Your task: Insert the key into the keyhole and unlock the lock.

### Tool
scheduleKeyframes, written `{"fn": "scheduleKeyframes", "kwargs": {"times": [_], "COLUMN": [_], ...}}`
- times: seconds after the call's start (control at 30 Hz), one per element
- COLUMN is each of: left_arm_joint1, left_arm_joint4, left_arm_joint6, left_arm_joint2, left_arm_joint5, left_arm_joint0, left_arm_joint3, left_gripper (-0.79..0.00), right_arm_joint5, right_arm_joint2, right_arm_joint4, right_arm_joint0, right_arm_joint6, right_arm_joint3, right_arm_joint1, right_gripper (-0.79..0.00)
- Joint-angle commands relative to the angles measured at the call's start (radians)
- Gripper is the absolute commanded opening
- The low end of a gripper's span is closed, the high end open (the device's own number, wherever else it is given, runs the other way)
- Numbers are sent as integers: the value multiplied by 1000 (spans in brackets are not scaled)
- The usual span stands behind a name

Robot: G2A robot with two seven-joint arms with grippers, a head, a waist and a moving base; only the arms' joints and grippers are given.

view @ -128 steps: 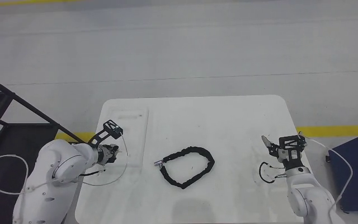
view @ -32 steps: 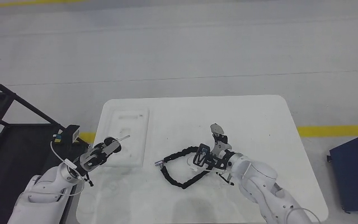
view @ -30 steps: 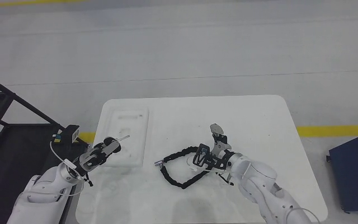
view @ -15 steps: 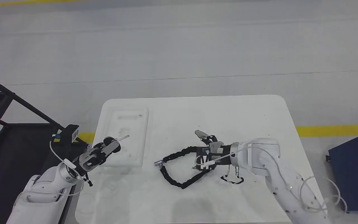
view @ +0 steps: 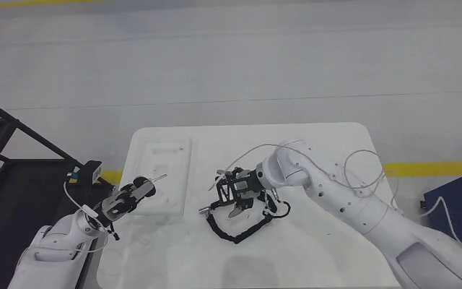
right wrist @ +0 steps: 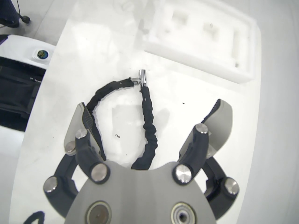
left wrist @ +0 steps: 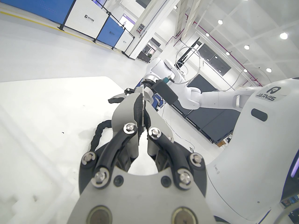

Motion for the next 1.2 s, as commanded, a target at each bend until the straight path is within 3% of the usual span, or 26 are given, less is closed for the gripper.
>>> {"fn": "scheduleKeyframes", "kwargs": {"times": [0.0,0.2,0.3,0.37,0.4,0.43,0.47,0.8,1.17], "left_arm_joint1": [0,0,0,0,0,0,0,0,0], "left_arm_joint4": [0,0,0,0,0,0,0,0,0], "left_arm_joint6": [0,0,0,0,0,0,0,0,0], "left_arm_joint2": [0,0,0,0,0,0,0,0,0], "left_arm_joint5": [0,0,0,0,0,0,0,0,0], "left_arm_joint0": [0,0,0,0,0,0,0,0,0], "left_arm_joint3": [0,0,0,0,0,0,0,0,0], "left_gripper": [-785,-785,-785,-785,-785,-785,-785,-785,-785], "right_arm_joint5": [0,33,58,87,92,100,109,103,87], "right_arm_joint2": [-51,-148,-191,-210,-216,-221,-228,-249,-258], "right_arm_joint4": [17,-36,-148,-192,-209,-228,-246,-287,-317], "right_arm_joint0": [35,83,90,82,83,85,85,96,92], "right_arm_joint6": [-2,-17,-44,-80,-98,-111,-118,-175,-221], "right_arm_joint3": [53,167,186,209,223,238,250,381,481], "right_arm_joint1": [-24,-102,-135,-155,-164,-172,-181,-252,-310], "right_gripper": [0,0,0,-194,-237,-382,-406,-459,-437]}}
